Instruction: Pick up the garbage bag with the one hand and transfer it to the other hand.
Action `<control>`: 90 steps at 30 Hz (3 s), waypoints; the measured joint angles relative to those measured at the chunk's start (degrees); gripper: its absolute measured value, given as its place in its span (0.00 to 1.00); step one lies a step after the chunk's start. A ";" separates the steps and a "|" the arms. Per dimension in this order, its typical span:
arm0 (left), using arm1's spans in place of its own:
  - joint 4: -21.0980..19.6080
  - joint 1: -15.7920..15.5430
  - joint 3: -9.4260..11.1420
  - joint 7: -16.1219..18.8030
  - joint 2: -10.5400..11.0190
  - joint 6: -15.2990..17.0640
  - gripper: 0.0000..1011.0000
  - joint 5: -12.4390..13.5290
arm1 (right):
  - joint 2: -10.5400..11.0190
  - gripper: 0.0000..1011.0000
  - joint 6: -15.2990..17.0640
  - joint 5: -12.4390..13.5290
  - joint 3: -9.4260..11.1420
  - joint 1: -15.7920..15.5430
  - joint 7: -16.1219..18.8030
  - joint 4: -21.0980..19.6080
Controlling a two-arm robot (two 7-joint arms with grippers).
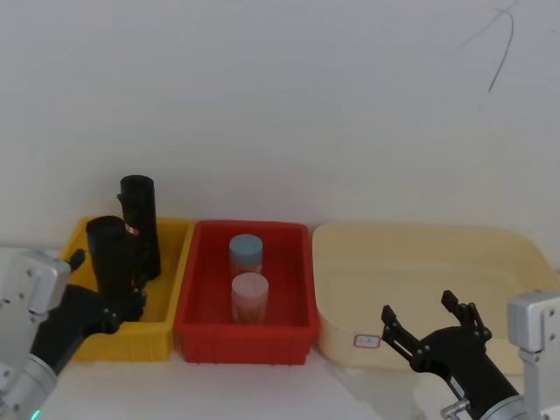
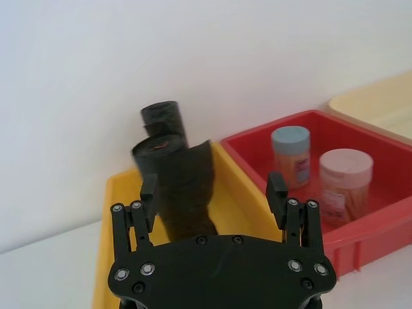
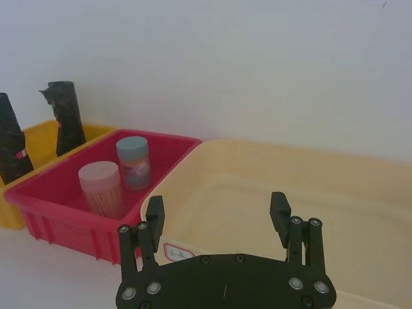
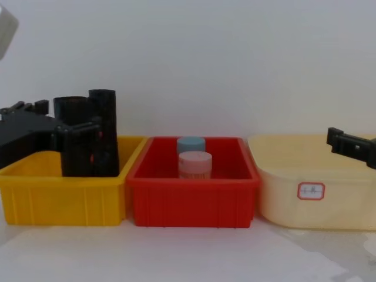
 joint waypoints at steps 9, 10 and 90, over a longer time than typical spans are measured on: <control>1.76 -0.59 -1.57 -0.19 -0.13 -0.57 0.99 -0.47 | 0.00 0.99 0.00 0.00 0.00 0.00 0.00 0.00; 1.94 -0.69 -1.63 -0.25 -0.18 -0.59 0.99 -0.49 | 0.00 0.99 0.00 0.00 0.00 0.00 0.00 0.00; 24.25 -18.35 -1.23 -13.45 -10.11 -11.61 0.53 -0.80 | 0.00 0.99 0.00 0.00 0.00 0.00 0.00 0.00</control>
